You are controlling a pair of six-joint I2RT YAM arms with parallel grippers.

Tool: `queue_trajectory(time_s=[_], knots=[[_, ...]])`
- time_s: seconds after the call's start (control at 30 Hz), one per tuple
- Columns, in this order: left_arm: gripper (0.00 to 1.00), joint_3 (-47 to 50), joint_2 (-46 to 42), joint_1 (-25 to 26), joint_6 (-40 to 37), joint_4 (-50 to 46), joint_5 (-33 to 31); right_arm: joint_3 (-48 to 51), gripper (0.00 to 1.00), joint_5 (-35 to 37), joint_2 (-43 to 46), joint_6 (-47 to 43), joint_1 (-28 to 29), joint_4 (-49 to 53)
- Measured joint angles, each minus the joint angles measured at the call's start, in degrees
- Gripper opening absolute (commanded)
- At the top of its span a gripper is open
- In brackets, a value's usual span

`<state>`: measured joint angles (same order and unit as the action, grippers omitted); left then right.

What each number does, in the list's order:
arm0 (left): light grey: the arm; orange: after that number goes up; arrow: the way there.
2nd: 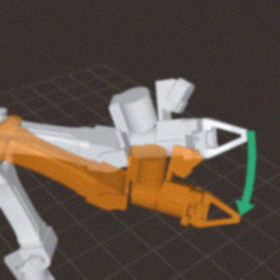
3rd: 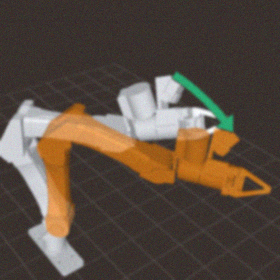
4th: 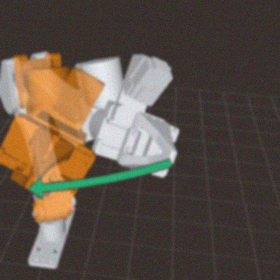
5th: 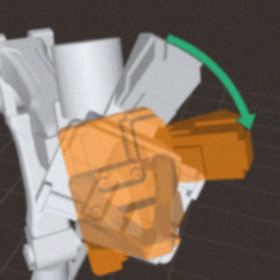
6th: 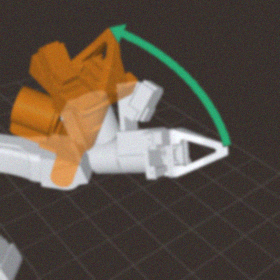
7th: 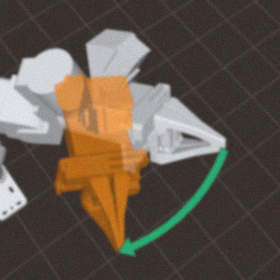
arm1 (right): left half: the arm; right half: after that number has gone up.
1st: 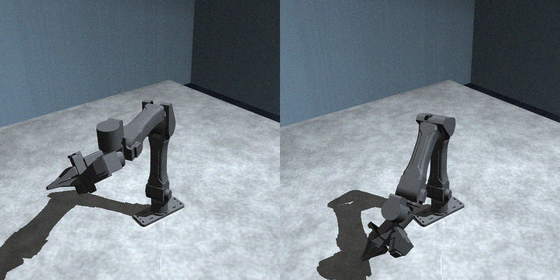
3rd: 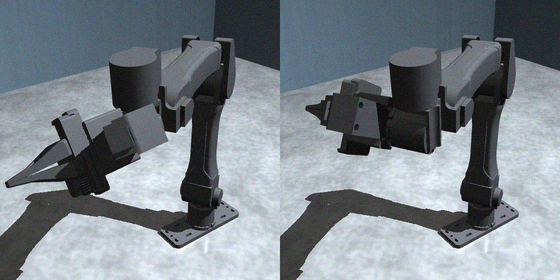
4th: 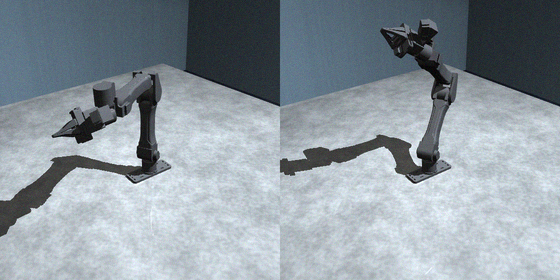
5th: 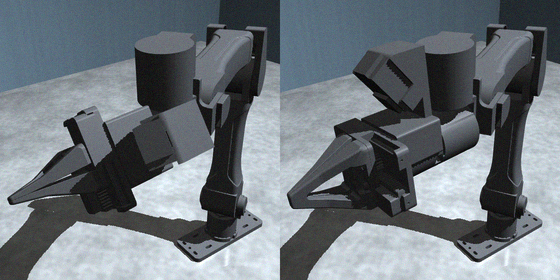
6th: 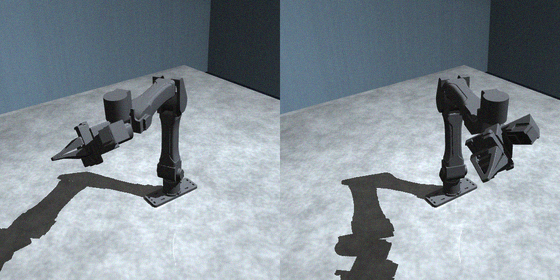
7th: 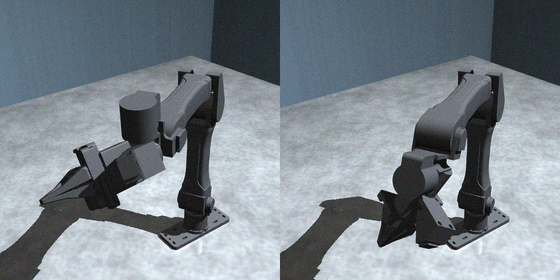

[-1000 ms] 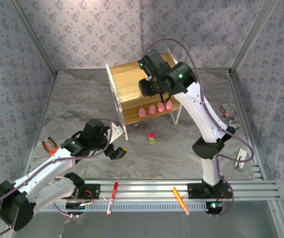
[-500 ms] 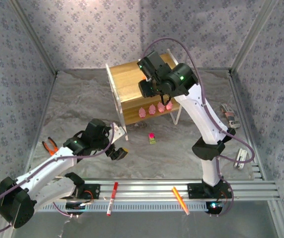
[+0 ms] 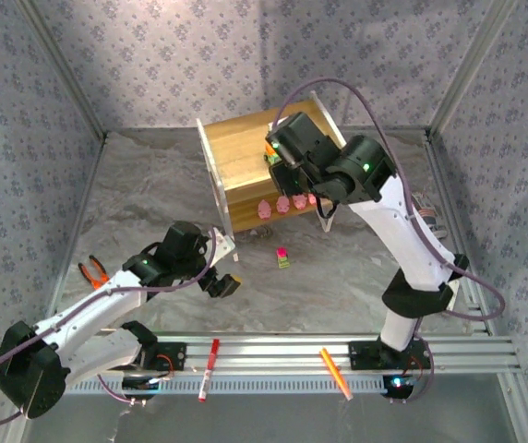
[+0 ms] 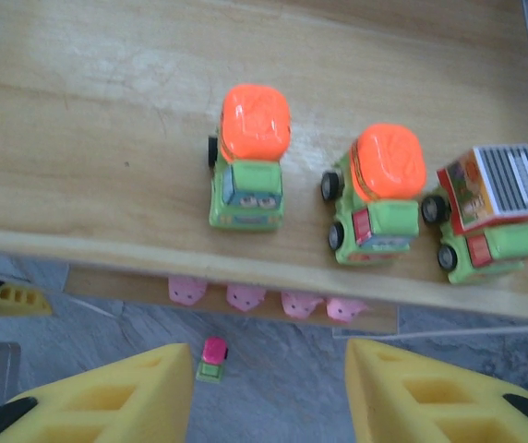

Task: Place and organize the plastic toys onto the shelf

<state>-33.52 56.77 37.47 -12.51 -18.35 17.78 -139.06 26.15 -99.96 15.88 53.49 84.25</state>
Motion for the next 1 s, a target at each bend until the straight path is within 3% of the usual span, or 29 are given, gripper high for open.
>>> queue_trajectory(time_s=[0.37,1.0], knots=[[1.0,1.1,0.0,0.2,3.5,3.0,-1.2,19.5,0.52,3.1,9.9,4.3,3.9,-5.6],[1.0,2.1,3.2,0.2,5.3,9.7,-1.0,42.6,0.54,3.5,19.4,14.2,7.7,-14.1]])
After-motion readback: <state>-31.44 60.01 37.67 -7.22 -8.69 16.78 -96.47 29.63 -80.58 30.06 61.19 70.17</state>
